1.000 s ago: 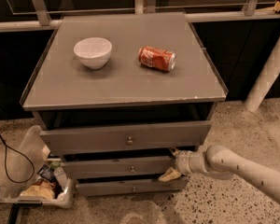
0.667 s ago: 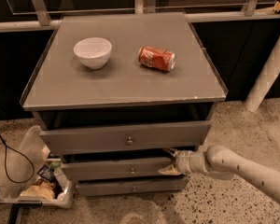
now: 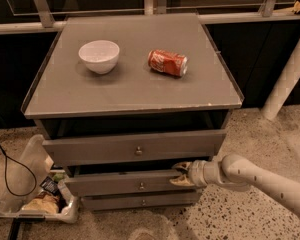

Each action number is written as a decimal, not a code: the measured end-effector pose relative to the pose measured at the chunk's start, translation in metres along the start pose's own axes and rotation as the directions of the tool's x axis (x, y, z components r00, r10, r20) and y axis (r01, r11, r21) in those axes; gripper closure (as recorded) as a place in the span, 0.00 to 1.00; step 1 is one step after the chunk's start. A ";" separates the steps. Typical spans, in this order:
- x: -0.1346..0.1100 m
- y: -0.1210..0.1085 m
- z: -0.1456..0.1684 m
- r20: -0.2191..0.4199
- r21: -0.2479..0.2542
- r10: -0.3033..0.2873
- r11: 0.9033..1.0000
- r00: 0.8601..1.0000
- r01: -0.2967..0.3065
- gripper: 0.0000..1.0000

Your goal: Open middle drawer

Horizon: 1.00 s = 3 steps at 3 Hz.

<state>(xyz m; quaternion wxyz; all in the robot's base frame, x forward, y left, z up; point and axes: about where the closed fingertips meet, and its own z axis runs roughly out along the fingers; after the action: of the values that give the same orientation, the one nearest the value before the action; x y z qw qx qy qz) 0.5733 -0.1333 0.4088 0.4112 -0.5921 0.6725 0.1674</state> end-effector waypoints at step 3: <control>-0.003 0.003 -0.007 0.005 0.004 0.007 1.000 1.000 -0.007 1.00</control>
Offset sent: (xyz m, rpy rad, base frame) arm -0.3398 -0.0437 -0.0284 0.2571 0.0602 -0.2261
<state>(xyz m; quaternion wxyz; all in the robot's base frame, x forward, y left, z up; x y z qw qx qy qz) 0.5677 -0.1356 0.4140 0.4132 -0.5885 0.6740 0.1691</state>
